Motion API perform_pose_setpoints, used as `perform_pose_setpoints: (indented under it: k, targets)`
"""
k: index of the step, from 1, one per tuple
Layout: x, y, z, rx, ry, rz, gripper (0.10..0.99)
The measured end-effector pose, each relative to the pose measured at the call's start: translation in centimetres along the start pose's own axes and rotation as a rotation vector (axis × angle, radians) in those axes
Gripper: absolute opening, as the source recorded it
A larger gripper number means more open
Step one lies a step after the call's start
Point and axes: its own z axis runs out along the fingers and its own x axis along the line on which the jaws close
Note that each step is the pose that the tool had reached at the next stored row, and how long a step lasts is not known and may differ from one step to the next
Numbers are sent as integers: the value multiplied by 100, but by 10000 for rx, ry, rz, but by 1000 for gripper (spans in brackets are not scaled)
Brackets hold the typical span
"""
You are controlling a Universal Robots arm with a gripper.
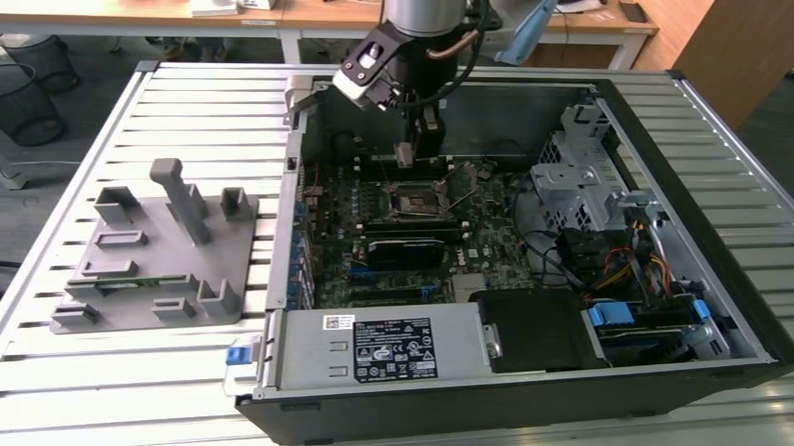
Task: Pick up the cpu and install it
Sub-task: 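Place the cpu into insertion slot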
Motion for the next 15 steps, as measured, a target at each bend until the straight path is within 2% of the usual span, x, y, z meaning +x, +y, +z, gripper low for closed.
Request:
perform_pose_setpoints:
  k: [6,15]
  targets:
    - [36,13,50,-2,-7,139,537]
    - [38,13,127,-4,-16,295,537]
